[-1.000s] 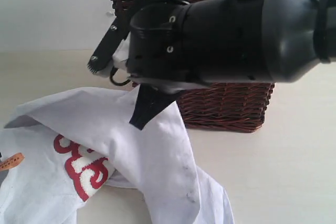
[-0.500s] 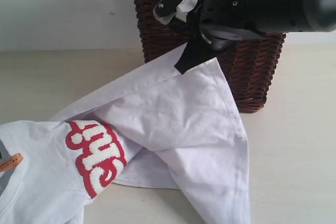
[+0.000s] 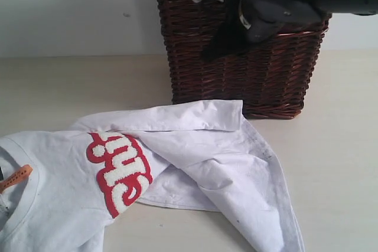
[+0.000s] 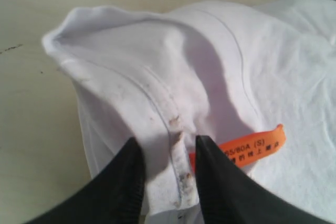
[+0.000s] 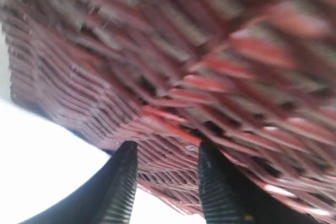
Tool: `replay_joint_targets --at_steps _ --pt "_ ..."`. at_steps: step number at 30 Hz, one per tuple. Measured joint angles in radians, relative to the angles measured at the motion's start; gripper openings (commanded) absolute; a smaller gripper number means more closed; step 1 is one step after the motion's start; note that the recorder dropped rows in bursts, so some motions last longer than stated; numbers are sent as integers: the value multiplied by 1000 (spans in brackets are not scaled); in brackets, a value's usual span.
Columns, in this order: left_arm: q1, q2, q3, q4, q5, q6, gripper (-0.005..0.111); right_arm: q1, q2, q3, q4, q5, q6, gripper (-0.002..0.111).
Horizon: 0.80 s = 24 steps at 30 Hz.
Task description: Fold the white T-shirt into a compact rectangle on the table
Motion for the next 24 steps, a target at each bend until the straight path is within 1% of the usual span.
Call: replay_joint_targets --at_steps 2,3,5,6,7,8,9,10,12,14,15,16,18,21,22,23,24 --pt "0 0 0 0 0 0 34 0 -42 0 30 22 -8 42" --pt "0 0 0 0 0 0 34 0 -59 0 76 37 -40 42" --pt "0 0 0 0 2 0 34 0 -99 0 286 83 -207 39" --pt "0 0 0 0 12 0 34 0 -109 5 419 108 -298 34" --pt "0 0 0 0 32 4 34 0 -119 20 554 132 -436 30" --pt "0 -2 0 0 57 11 34 0 -121 36 677 149 -520 25" --pt "0 -12 0 0 106 25 34 0 -121 61 763 155 -608 18" --pt "0 -28 0 -3 152 45 34 0 -111 86 856 156 -673 14" --pt "0 -73 -2 -17 222 101 34 2 -88 131 918 147 -745 2" --pt "0 -136 -10 -34 257 142 34 2 -49 161 923 126 -772 0" --pt "0 -212 -15 -48 266 161 34 2 0 176 918 106 -783 0" --pt "0 -243 -15 -49 264 163 36 2 21 178 916 95 -784 0" --pt "0 -318 -17 -55 250 161 43 2 70 180 916 63 -787 0" --pt "0 -384 -17 -55 218 157 61 2 116 180 916 21 -791 0" --pt "0 -410 -17 -55 226 149 60 2 126 180 916 0 -792 0" --pt "2 -413 -17 -55 257 149 54 2 126 180 916 -13 -793 0" --pt "2 -415 -17 -61 410 146 50 2 126 180 906 -48 -795 0"
